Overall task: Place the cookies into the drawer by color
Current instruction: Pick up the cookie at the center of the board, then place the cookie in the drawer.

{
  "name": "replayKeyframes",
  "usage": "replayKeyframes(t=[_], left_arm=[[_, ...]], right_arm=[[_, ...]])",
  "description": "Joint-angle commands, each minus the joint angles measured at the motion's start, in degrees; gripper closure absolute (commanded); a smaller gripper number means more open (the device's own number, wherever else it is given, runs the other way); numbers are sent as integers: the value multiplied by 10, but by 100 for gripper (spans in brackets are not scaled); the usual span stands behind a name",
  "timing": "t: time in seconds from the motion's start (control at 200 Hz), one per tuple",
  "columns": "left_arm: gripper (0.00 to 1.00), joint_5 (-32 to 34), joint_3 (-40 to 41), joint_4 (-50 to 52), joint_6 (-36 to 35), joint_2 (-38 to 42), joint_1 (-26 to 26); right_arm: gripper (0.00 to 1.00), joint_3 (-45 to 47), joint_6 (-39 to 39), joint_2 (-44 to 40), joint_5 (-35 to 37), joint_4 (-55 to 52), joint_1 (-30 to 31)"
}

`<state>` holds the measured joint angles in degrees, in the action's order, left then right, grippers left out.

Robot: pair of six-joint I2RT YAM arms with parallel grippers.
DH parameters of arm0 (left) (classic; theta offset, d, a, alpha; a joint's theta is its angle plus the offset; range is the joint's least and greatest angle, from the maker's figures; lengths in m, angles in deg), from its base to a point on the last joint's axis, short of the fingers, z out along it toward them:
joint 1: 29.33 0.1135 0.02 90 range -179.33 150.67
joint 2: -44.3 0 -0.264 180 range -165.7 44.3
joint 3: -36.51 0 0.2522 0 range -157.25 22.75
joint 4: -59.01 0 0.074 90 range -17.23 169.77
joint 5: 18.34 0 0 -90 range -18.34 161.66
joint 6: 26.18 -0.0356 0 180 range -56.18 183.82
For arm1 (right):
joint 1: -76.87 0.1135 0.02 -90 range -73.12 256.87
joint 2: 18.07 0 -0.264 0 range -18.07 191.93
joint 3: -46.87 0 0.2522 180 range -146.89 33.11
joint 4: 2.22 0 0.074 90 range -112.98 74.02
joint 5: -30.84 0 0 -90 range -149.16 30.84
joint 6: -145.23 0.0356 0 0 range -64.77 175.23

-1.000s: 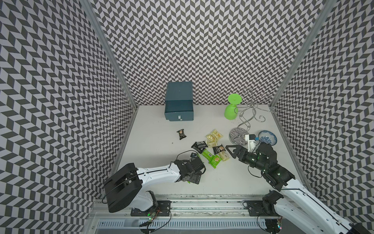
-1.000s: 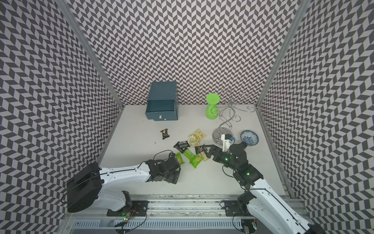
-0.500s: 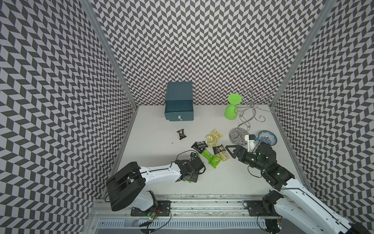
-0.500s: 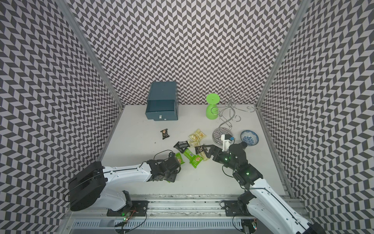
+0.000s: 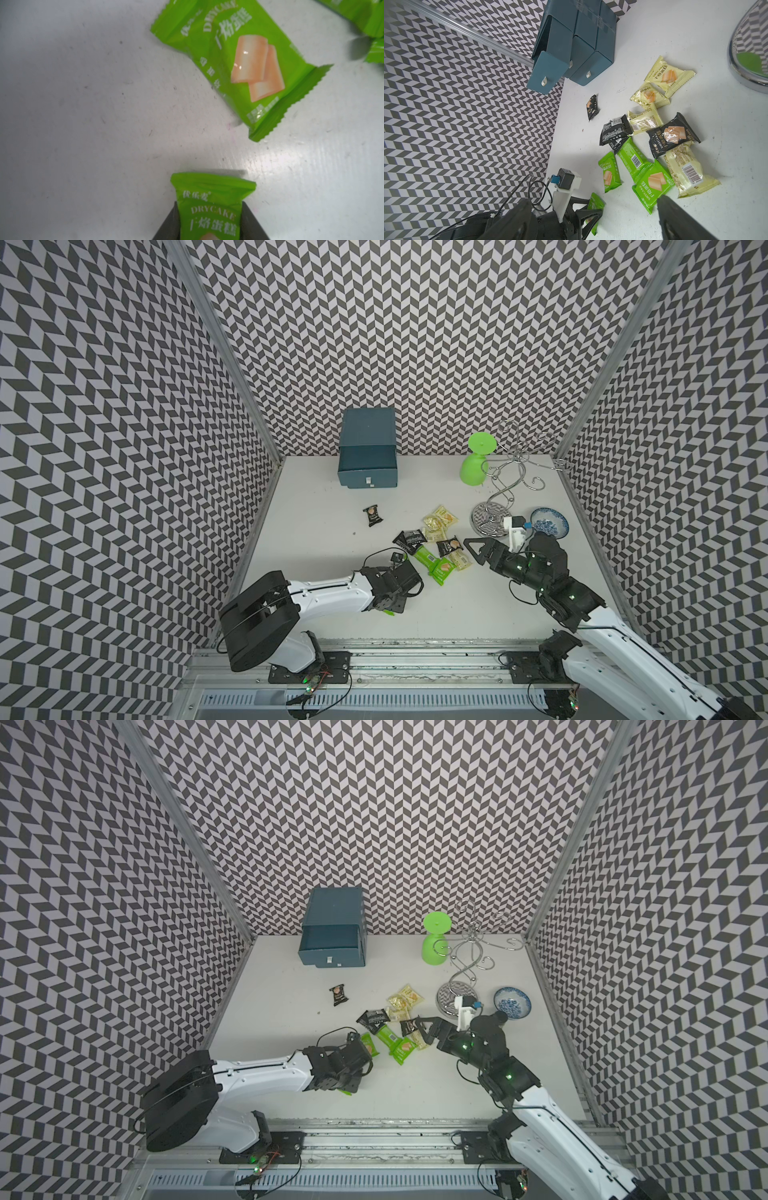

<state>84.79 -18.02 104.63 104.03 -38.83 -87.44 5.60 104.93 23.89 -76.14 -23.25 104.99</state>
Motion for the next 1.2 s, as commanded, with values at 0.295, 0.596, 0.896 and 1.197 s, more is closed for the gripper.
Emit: replayKeyframes(t=[0.295, 0.596, 0.896, 1.197], left_arm=[[59, 25, -120, 83, -35, 51, 16], [59, 8, -252, 72, -136, 72, 144], [59, -47, -429, 42, -234, -34, 295], [59, -79, -599, 51, -259, -156, 360]], right_arm=[[6, 3, 2, -31, 24, -2, 4], [5, 6, -11, -37, 27, -3, 4], [5, -1, -37, -30, 9, 22, 4], [2, 4, -82, -44, 3, 144, 4]])
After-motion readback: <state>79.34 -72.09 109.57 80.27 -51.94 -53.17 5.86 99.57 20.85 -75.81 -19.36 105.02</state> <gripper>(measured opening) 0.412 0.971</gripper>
